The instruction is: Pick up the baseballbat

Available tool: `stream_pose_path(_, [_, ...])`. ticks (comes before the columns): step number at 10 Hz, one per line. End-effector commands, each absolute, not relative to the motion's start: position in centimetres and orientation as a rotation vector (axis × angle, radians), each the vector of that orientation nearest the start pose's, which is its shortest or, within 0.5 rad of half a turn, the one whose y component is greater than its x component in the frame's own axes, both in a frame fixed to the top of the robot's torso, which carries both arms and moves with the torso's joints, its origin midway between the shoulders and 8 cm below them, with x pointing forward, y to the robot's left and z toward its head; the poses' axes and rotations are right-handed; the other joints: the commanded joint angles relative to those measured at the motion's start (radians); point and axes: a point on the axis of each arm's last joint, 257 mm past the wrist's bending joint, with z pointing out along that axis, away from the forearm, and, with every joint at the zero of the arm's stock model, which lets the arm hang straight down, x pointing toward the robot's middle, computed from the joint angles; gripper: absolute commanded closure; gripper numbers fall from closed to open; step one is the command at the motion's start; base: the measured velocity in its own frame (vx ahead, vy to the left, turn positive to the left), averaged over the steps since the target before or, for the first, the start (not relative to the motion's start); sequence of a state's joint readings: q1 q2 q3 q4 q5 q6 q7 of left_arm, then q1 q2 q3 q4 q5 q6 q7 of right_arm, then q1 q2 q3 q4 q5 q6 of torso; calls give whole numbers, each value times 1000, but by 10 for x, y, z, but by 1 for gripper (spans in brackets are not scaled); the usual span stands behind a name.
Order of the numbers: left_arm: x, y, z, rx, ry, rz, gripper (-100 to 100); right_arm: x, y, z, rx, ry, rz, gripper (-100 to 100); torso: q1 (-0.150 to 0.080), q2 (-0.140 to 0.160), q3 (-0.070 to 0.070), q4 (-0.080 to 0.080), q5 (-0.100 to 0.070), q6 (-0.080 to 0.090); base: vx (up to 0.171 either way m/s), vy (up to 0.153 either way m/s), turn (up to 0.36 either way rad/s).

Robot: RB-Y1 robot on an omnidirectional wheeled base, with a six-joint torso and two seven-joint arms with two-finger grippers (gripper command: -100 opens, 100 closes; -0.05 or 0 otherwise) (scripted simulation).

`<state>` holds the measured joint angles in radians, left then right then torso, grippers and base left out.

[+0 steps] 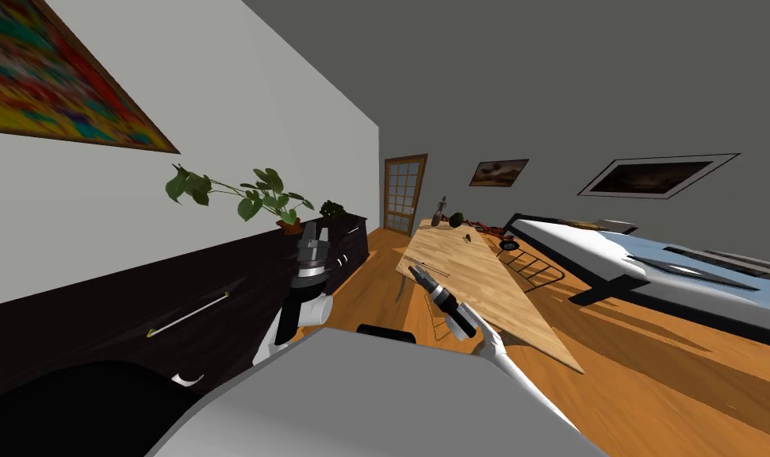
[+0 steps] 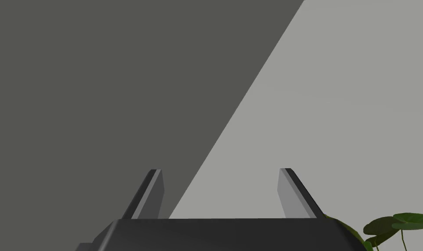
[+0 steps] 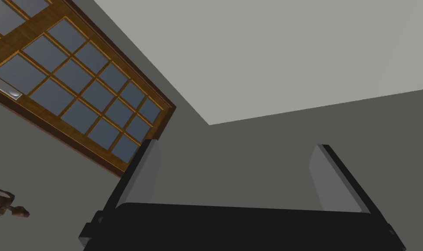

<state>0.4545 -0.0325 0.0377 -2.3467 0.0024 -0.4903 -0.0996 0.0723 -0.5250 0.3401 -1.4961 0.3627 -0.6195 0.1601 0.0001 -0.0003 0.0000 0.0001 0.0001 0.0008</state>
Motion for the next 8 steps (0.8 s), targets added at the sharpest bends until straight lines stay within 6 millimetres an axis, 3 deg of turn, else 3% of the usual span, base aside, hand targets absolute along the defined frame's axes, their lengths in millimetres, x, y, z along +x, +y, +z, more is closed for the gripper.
stream_pose_path(1, [330,287,67,-566,535,-1207,0,437,-146,-259,-152,1597,998,-100,0,0,0,0,0,0,-2,26,216])
stream_pose_path(8, [330,287,67,-566,535,-1208,0,429,-198,-345,-324,1816,805,-100,1,-2,-1,0,0,0,17,23,132])
